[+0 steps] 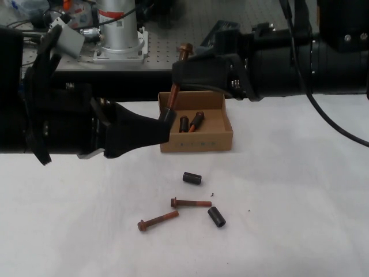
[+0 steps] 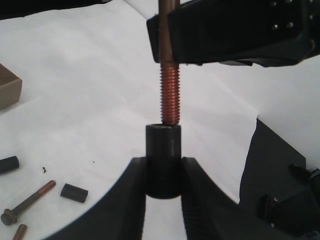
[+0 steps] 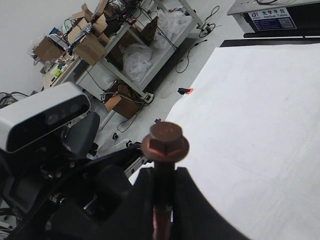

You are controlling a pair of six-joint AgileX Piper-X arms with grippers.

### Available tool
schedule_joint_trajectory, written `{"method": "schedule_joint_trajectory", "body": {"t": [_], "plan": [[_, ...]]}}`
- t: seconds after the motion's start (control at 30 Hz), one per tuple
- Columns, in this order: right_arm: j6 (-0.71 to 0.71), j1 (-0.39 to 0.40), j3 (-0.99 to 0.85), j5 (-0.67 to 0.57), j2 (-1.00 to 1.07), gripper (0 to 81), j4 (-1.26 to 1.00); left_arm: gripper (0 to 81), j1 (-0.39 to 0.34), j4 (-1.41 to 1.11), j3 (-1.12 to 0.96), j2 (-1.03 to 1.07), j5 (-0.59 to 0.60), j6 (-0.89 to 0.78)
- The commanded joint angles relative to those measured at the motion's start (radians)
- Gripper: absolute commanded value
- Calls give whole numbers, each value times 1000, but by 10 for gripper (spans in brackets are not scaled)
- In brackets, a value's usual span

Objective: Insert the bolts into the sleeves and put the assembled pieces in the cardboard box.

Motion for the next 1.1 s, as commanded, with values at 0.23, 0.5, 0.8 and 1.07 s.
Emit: {"method": "schedule_joint_trajectory", "body": {"t": [0.23,0.5,0.8,1.07], "plan": [[-5,-24,-2,-57,-2,29,13,6,2,-65,-16,-23,16,7],[12,-24,-2,-62,-2,29,25,6,2,-130,-16,-27,11,7],[31,-24,-2,-74,-2,29,29,6,2,-201,-16,-27,-12,7],[23,-24,-2,-144,-2,29,29,6,2,-201,-16,-27,-15,7]]}}
